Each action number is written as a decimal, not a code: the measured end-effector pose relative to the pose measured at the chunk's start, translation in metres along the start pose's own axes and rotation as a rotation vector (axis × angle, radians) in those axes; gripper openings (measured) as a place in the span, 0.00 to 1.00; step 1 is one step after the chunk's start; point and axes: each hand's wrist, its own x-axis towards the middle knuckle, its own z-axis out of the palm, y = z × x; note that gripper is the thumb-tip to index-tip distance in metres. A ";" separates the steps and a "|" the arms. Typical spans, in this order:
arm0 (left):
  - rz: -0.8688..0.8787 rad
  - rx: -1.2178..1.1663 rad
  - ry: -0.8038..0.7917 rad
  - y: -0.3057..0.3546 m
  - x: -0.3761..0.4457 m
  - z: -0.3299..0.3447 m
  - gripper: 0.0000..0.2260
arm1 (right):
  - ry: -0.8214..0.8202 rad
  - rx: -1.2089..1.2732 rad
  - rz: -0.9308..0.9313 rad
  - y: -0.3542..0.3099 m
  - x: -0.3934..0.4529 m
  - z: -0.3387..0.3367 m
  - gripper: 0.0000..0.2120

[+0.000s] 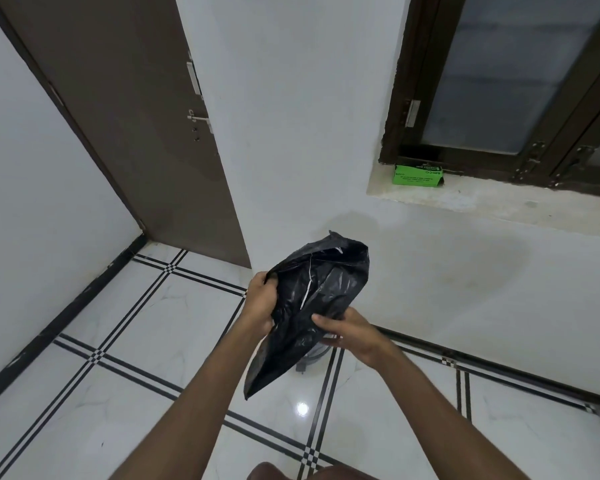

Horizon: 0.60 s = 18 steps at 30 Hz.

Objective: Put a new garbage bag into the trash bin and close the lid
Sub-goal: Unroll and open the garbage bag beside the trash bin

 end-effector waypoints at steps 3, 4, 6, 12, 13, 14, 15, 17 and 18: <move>0.092 0.125 0.071 0.004 0.002 -0.008 0.07 | 0.087 0.014 -0.053 0.006 0.001 0.002 0.11; 0.158 0.216 0.125 0.005 0.002 -0.015 0.06 | 0.138 0.034 -0.068 0.006 0.002 -0.002 0.09; 0.294 0.437 0.233 0.006 0.004 -0.032 0.05 | 0.242 0.076 -0.072 0.001 0.003 -0.015 0.05; 0.106 0.307 0.100 0.004 -0.001 -0.044 0.22 | 0.364 0.236 -0.057 -0.013 0.015 -0.036 0.09; 0.018 0.229 0.026 0.002 -0.006 -0.041 0.21 | 0.379 0.310 -0.050 -0.014 0.017 -0.036 0.09; -0.057 0.188 -0.050 -0.003 -0.010 -0.040 0.20 | 0.386 0.383 -0.041 -0.015 0.020 -0.035 0.09; -0.110 0.192 -0.124 -0.011 -0.012 -0.040 0.20 | 0.389 0.458 -0.029 -0.016 0.022 -0.033 0.08; -0.182 0.208 -0.256 -0.030 -0.018 -0.042 0.21 | 0.397 0.591 0.011 -0.019 0.025 -0.029 0.08; -0.207 0.222 -0.309 -0.038 -0.021 -0.042 0.21 | 0.401 0.638 0.032 -0.020 0.025 -0.027 0.07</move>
